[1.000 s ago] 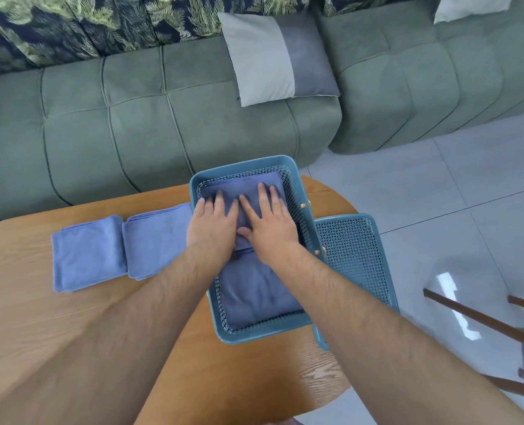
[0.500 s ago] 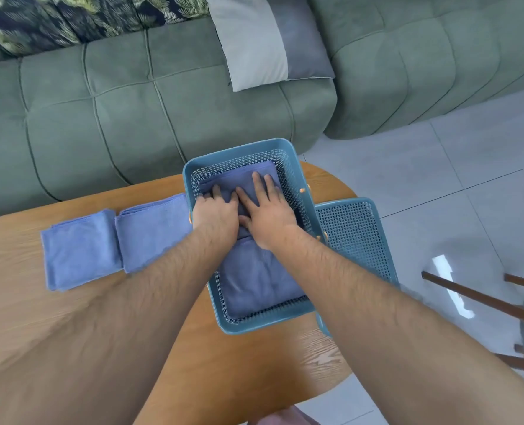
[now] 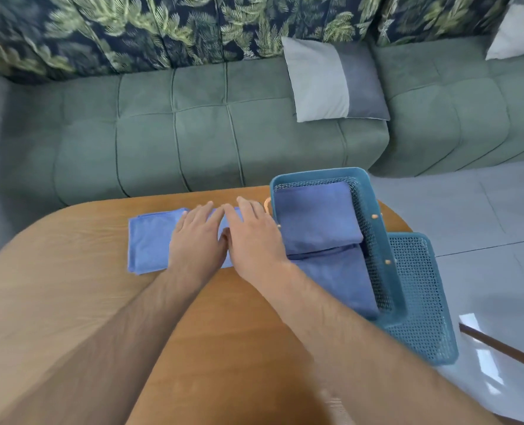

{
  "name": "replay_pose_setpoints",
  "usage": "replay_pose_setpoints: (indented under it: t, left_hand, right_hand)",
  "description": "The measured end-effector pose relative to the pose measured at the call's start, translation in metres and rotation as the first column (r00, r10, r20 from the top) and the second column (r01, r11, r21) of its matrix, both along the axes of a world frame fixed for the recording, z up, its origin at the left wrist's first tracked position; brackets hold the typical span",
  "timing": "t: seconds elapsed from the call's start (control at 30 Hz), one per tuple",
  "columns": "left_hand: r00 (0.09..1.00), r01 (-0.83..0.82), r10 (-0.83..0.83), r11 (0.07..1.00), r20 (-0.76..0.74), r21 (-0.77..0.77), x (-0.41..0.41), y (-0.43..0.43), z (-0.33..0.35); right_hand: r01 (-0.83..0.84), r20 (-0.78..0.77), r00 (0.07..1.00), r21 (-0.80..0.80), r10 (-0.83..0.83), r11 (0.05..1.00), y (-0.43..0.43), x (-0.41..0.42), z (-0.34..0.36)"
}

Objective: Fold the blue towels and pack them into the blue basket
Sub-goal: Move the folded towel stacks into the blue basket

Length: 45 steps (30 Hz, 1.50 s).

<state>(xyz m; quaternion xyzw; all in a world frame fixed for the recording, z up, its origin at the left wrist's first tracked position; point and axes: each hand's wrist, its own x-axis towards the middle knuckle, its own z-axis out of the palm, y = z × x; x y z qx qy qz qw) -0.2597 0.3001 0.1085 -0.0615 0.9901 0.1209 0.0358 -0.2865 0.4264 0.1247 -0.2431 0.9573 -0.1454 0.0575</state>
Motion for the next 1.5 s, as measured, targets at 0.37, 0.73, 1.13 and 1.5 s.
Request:
replay_pose_setpoints:
  t: [0.37,0.73,1.13,1.5]
  left_hand:
    - [0.837,-0.446,0.369,0.888,0.404,0.113,0.08,-0.153,-0.112]
    - [0.795,-0.606,0.504,0.685,0.338,0.405,0.083,-0.176,-0.126]
    - [0.687,-0.715,0.533,0.375,0.493,0.591,0.089,-0.181,-0.112]
    - [0.704,-0.687,0.499,0.302,0.504,0.661,0.121,-0.176,-0.101]
  right_hand:
    - [0.082,0.473,0.878,0.012,-0.078,0.997,-0.143,0.052,-0.12]
    - [0.346,0.511,0.809,-0.01,-0.293,0.938,-0.168,0.046,-0.133]
    - [0.535,0.573,0.676,0.05,-0.463,0.844,-0.167,0.07,-0.123]
    - [0.422,0.655,0.703,-0.07,-0.277,0.904,-0.146,0.092,-0.107]
